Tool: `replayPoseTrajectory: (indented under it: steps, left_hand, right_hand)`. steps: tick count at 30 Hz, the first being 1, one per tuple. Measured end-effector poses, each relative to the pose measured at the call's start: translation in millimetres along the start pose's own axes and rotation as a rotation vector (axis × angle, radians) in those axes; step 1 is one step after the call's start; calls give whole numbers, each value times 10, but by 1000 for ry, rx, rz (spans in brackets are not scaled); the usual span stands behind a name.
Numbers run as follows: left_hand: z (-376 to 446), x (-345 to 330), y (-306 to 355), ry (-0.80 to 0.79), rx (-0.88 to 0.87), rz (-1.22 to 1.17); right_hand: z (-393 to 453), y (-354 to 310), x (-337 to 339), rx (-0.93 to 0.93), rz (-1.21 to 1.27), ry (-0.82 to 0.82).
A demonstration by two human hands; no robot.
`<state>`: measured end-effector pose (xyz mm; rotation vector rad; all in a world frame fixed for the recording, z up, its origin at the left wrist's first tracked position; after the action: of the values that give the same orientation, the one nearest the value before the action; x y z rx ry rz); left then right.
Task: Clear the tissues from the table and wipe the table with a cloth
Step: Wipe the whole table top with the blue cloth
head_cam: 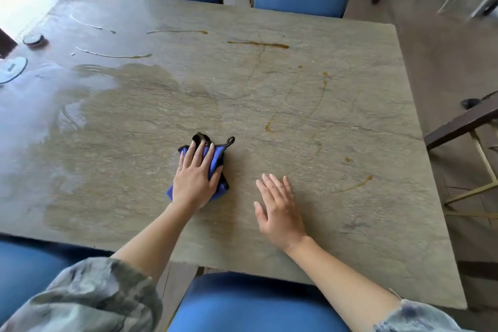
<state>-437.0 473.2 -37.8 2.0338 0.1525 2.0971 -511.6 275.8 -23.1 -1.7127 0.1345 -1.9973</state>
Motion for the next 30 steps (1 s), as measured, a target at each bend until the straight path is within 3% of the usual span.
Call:
replayPoseTrajectory:
  steps: [2,7,9,14,16,22,24,28,30]
  left_hand:
    - [14,4,74,4,19,10]
    - [149,30,47,-52,-504,-1]
    - [396,18,-82,-46,-442,7]
    - [1084,13,-185,29,-25,17]
    - [1189,-11,-105,16,9,24]
    - [1184,-82,124,-77,-677,18]
    - [1451,-67,10,-59,-586,17]
    - [1873,-48,-109,1,-57,4]
    - [1868,-73,14,-40,-50,20]
  right_hand:
    - [330,50,9,-66,-82,-22]
    - [909,207,-65,-181,-270,-144]
    - [941,242,-115,-189,-339,-189]
    - [924,233,-184,-193,-391,-177]
    - [919,244,-202,-207,-380,-166]
    - [912,267,-232,-236,-336,-168]
    - [904,266,-233,-239,-327,-166]
    - [900,271,-232,-240,-324,-165]
    - [902,288,-231,-245,-310,-176]
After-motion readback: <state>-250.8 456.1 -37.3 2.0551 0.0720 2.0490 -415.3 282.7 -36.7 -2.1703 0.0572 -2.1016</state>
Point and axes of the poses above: each hand's wrist, its own z-axis towards the middle knuckle, its own x-axis out of the back of the hand, y = z × x, the point moved 7 cm from there along z, towards the middle knuckle, and after that the axes turned 3 degrees about y, right-handed, at the moved point
